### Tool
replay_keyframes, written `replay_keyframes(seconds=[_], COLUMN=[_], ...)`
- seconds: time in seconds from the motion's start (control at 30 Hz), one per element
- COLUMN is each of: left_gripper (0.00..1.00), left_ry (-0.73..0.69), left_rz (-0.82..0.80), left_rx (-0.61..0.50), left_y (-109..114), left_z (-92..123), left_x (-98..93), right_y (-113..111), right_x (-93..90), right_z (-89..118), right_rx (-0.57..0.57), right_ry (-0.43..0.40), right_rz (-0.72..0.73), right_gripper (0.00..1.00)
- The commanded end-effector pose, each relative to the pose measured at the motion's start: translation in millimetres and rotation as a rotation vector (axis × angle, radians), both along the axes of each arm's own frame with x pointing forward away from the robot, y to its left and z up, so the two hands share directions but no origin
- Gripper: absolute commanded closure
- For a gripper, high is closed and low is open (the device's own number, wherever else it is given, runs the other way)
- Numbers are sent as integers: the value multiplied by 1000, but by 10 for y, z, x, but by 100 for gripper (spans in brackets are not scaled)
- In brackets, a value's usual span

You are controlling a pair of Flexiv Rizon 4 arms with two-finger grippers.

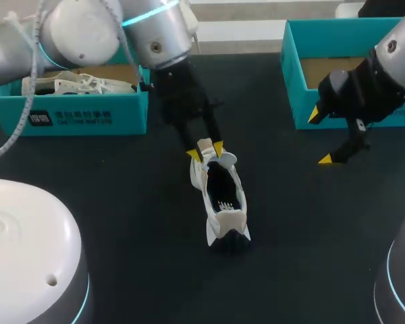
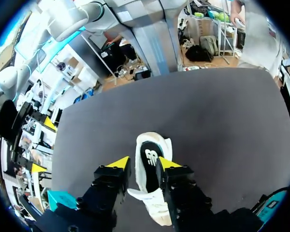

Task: Take the shoe out of the shoebox, open the shoe tongue, remove and reinsert the insole, then place the shoe into the shoebox

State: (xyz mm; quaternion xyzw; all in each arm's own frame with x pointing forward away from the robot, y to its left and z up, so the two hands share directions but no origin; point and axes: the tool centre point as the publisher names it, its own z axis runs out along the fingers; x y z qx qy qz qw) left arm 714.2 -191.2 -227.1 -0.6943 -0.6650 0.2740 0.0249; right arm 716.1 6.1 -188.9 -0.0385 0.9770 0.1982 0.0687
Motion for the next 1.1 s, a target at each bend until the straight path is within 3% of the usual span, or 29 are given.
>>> replay_keyframes(seconds=[0.03,0.57,1.1], left_gripper=[100,100,100], left_ry=[-25,-74,-128], left_rz=[-28,63,120], left_rx=[50,207,263], left_y=[-156,-284,-318], left_z=[-158,-379,-959], left_x=[-42,-133,-245], right_y=[0,0,0], right_x=[-3,-3,-3], right_z=[-10,-10,-10], right_rx=[-1,-1,-1], right_ry=[-2,-2,-2], right_rz=[-1,-1,-1], right_gripper=[0,0,0])
